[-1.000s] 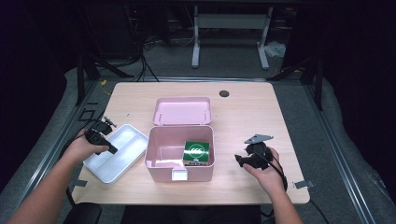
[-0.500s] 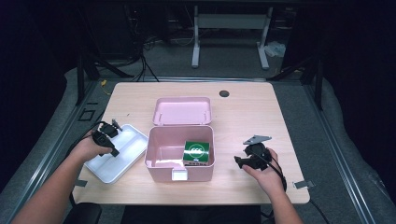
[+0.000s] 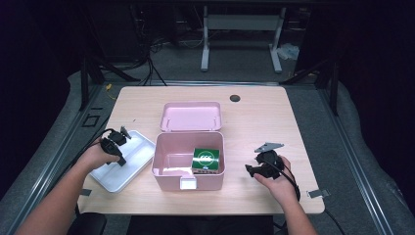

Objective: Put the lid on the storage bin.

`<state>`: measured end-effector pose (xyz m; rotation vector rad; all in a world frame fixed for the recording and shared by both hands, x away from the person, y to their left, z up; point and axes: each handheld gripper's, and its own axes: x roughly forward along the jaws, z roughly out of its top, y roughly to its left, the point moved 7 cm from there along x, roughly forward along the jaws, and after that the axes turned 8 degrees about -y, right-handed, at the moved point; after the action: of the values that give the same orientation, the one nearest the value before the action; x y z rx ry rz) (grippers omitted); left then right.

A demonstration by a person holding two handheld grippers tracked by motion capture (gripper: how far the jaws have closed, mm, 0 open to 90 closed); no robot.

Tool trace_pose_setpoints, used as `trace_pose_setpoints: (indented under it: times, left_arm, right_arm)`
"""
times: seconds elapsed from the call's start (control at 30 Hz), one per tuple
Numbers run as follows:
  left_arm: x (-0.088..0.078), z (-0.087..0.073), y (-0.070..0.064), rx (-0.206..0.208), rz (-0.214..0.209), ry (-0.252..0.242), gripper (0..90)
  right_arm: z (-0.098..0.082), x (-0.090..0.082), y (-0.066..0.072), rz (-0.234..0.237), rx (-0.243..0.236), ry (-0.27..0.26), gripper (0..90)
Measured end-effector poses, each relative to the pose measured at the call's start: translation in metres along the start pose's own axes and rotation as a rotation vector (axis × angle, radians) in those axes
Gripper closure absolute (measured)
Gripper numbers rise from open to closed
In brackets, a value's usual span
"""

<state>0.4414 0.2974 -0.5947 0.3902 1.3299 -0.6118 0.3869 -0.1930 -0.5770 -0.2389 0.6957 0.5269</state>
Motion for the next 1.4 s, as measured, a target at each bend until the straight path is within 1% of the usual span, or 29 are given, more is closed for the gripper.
trace_pose_setpoints:
  times: [0.07,0.13,0.2,0.23,0.37,0.47,0.5,0.53,0.6,0.63,0.67,0.73,0.8,0.87,0.97,1.0,1.03,1.13,1.17,1.23,1.27,1.37,1.4]
  left_arm:
    - [0.0,0.0,0.001,0.0,-0.005,0.001,87.1]
    - [0.0,0.0,0.0,-0.011,-0.011,-0.004,87.6]
    - [0.0,0.0,0.001,-0.012,-0.007,-0.002,87.8]
    - [-0.001,0.0,0.002,-0.018,-0.007,-0.002,87.9]
    - [-0.002,-0.001,0.003,-0.017,-0.004,-0.004,88.4]
    - [-0.004,-0.001,0.004,-0.01,-0.003,-0.001,88.9]
    - [-0.008,0.0,0.004,-0.019,-0.003,-0.005,89.0]
    - [-0.009,-0.001,0.004,-0.021,-0.003,-0.005,89.1]
    - [-0.013,-0.001,0.005,-0.016,0.004,-0.001,89.1]
    - [-0.014,-0.001,0.005,-0.021,0.004,0.002,89.1]
    - [-0.016,-0.001,0.006,-0.014,0.007,0.002,89.1]
    - [-0.02,-0.002,0.006,-0.022,0.004,-0.008,89.1]
    - [-0.024,-0.002,0.007,-0.021,0.007,-0.009,89.1]
    - [-0.029,-0.003,0.008,-0.014,0.013,-0.011,89.1]
    - [-0.036,-0.004,0.009,-0.025,0.022,-0.017,89.1]
    - [-0.039,-0.004,0.01,-0.02,0.024,-0.014,89.1]
    - [-0.041,-0.004,0.01,-0.026,0.026,-0.023,89.1]
    - [-0.049,-0.005,0.011,-0.019,0.026,-0.026,89.1]
    - [-0.051,-0.006,0.011,-0.024,0.027,-0.027,89.1]
    - [-0.056,-0.006,0.011,-0.017,0.032,-0.03,89.1]
    - [-0.058,-0.007,0.011,-0.021,0.033,-0.035,89.1]
    - [-0.064,-0.008,0.01,-0.014,0.035,-0.037,89.1]
    - [-0.066,-0.008,0.01,-0.007,0.032,-0.035,89.1]
  right_arm:
    - [0.0,0.0,0.001,0.014,0.003,0.0,37.0]
    - [0.0,0.001,0.001,0.013,0.002,0.0,37.0]
    - [0.0,0.001,0.0,0.007,0.004,0.001,37.0]
    - [0.0,0.001,0.0,0.013,0.003,0.003,37.0]
    - [0.0,0.001,0.001,0.001,-0.001,0.003,37.1]
    - [0.0,0.001,0.001,0.012,0.002,0.001,37.1]
    - [-0.001,0.001,0.0,0.013,0.005,0.003,37.1]
    - [-0.001,0.001,0.0,0.002,0.004,0.006,37.1]
    - [-0.001,0.001,0.0,0.011,0.005,0.004,37.2]
    - [-0.001,0.001,0.0,0.012,0.005,0.003,37.2]
    - [-0.001,0.001,0.0,0.013,0.006,0.003,37.2]
    - [-0.001,0.001,0.0,0.012,0.005,0.001,37.3]
    - [-0.001,0.001,0.0,0.012,0.005,0.001,37.3]
    - [-0.001,0.001,-0.001,0.013,0.006,0.001,37.4]
    - [-0.001,0.001,-0.001,0.013,0.008,0.002,37.5]
    - [-0.001,0.001,-0.001,0.011,0.007,0.003,37.5]
    - [-0.001,0.001,-0.001,0.012,0.007,0.003,37.5]
    - [-0.002,0.001,-0.002,0.003,0.009,0.005,37.5]
    - [-0.002,0.002,-0.002,0.0,0.008,0.006,37.5]
    - [-0.002,0.002,-0.002,-0.001,0.011,0.007,37.6]
    - [-0.002,0.002,-0.002,-0.001,0.011,0.008,37.6]
    - [-0.002,0.002,-0.002,0.003,0.014,0.008,37.7]
    - [-0.002,0.002,-0.001,0.013,0.016,0.007,37.7]
